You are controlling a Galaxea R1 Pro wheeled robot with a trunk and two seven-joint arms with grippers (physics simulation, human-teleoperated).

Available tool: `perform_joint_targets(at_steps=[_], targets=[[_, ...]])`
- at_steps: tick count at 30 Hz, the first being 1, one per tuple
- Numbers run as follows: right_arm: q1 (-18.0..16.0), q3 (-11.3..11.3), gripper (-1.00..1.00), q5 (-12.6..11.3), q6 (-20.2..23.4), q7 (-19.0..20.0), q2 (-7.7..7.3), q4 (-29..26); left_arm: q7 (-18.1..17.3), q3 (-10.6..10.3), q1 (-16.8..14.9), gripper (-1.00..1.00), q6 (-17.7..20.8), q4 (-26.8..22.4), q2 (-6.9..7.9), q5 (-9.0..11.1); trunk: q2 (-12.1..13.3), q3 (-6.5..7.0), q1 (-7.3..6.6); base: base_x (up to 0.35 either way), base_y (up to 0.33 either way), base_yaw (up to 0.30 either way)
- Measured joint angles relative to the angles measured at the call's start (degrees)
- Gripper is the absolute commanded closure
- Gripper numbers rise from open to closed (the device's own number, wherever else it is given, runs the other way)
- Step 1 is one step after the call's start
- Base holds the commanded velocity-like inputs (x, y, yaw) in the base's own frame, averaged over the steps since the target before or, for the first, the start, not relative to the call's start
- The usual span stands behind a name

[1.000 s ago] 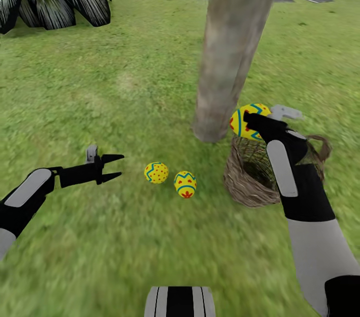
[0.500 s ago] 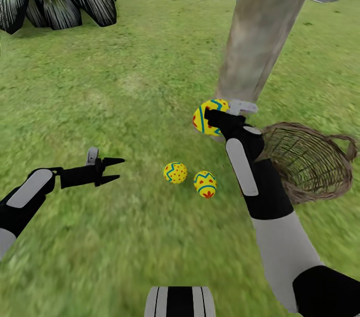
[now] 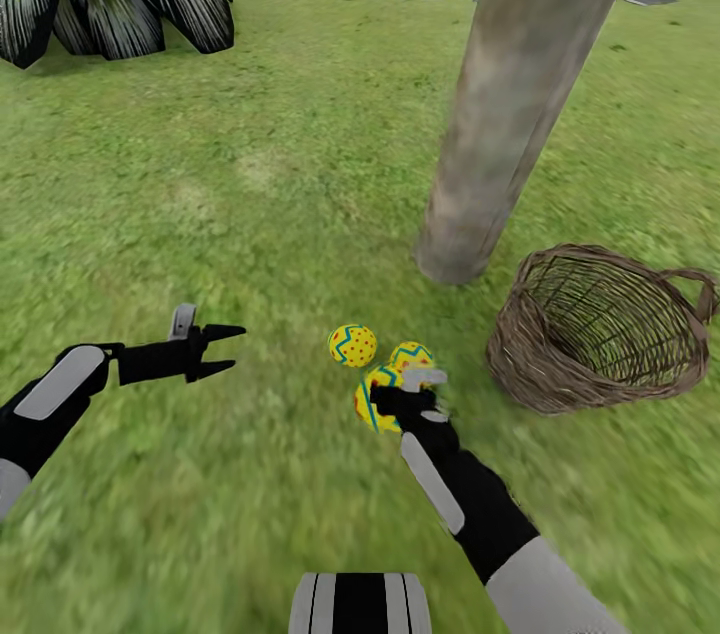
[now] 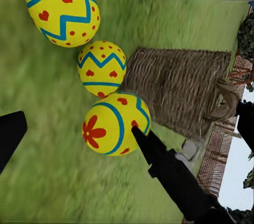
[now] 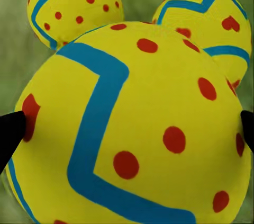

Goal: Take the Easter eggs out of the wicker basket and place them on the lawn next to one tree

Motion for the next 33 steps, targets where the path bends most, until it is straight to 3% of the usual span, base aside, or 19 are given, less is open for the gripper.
perform_joint_targets(at_steps=[2,4,8,11,13,17,23,29,33], targets=[[0.19,1.84,1.00,2.49,-7.41,0.40,0.00,5.40,-0.05,-1.45,0.08,-1.00,0.07,0.91,-0.14,0.03,-0.01,-0.21,0.03,0.000,0.000,0.000],[0.21,2.71,1.00,4.43,-10.81,0.43,-0.04,6.41,-0.06,-3.36,0.09,-1.00,0.00,1.32,-0.25,0.06,-0.04,-0.66,0.08,0.000,0.000,0.000],[0.23,4.74,1.00,9.22,-12.20,0.45,0.21,9.59,-0.22,-4.90,0.17,-1.00,-0.03,2.83,-0.28,0.08,-0.09,-1.54,0.18,0.000,0.000,0.000],[0.22,5.04,1.00,12.42,-12.23,0.32,0.33,11.38,-0.81,-6.38,0.29,-1.00,-0.03,3.05,-0.29,0.09,-0.13,-2.21,0.26,0.000,0.000,0.000],[0.22,4.89,1.00,12.93,-12.27,0.29,0.37,11.74,-2.01,-7.94,0.43,-1.00,-0.08,3.23,-0.17,0.11,-0.16,-2.65,0.31,0.000,0.000,0.000],[0.20,4.54,1.00,12.97,-13.49,0.27,0.30,11.87,-7.03,-8.59,0.52,-1.00,-0.12,3.29,0.04,-0.01,-0.21,-3.54,0.41,0.000,0.000,0.000],[0.22,4.82,1.00,13.11,-14.78,0.84,0.09,11.83,-8.33,-8.78,0.54,-1.00,-0.12,3.64,0.07,-0.10,-0.29,-4.87,0.57,0.000,0.000,0.000],[0.22,4.93,1.00,13.43,-19.19,10.84,-0.60,11.87,-9.18,-8.83,0.54,-1.00,-0.12,3.69,0.07,-0.10,-0.38,-6.20,0.72,0.000,0.000,0.000],[0.22,4.94,1.00,14.52,-25.00,12.22,-1.46,12.32,-9.28,-8.85,0.54,-1.00,-0.16,3.64,0.05,-0.10,-0.43,-7.09,0.82,0.000,0.000,0.000]])
